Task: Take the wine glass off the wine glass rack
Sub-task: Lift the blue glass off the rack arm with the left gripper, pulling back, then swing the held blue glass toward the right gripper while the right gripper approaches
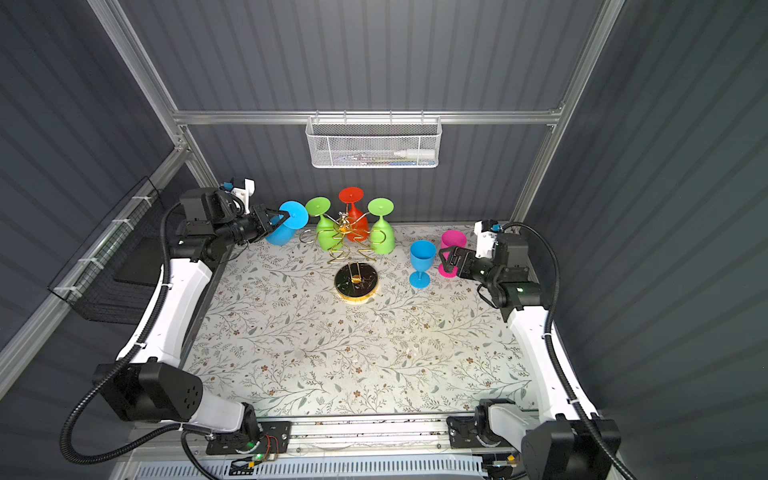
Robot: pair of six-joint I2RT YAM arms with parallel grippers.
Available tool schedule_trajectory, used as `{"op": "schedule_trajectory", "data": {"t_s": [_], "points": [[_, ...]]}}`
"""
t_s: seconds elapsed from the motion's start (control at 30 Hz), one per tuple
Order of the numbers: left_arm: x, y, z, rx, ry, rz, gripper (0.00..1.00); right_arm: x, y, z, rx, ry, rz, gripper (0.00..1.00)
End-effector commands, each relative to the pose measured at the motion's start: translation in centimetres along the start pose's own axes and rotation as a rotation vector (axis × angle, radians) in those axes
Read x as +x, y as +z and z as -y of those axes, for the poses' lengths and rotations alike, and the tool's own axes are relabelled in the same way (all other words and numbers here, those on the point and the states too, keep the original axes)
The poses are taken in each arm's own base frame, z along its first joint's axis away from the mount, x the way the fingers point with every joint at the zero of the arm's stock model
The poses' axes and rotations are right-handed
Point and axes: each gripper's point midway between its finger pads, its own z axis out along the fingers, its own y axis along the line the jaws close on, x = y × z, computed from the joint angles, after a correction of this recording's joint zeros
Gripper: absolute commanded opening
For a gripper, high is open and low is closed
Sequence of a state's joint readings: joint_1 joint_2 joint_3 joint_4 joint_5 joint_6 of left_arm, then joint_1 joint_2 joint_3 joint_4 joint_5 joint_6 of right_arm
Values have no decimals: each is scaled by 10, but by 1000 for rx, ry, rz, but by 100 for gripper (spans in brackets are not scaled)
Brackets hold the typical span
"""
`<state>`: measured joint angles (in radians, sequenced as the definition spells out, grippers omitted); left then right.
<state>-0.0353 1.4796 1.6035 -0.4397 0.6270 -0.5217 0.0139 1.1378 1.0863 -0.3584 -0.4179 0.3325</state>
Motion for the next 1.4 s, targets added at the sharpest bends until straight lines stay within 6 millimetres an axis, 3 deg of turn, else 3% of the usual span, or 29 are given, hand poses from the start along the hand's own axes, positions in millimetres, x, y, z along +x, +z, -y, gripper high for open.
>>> {"op": "schedule_trajectory", "data": {"t_s": [0.0,0.33,0.47,0.7,0.93,1.13,1.37], "points": [[6,-14,4,-13,29,-11,0,-1,-4,1,10,-15,6,99],[40,-47,9,29,-11,-53,0,-8,-15,-6,5,-38,38,99],[52,-62,24,90,-16,-75,0,-8,-16,-7,5,-40,42,99],[96,-73,42,242,-62,-206,0,-9,-19,-8,2,-49,47,99],[117,-87,67,416,-78,-300,0,-9,-18,-9,-6,-46,46,99],[133,-83,75,485,-90,-368,0,-11,-21,-14,-21,-54,57,99],[169,-63,109,587,-47,-505,0,-12,-26,-28,-96,-69,73,99]]}}
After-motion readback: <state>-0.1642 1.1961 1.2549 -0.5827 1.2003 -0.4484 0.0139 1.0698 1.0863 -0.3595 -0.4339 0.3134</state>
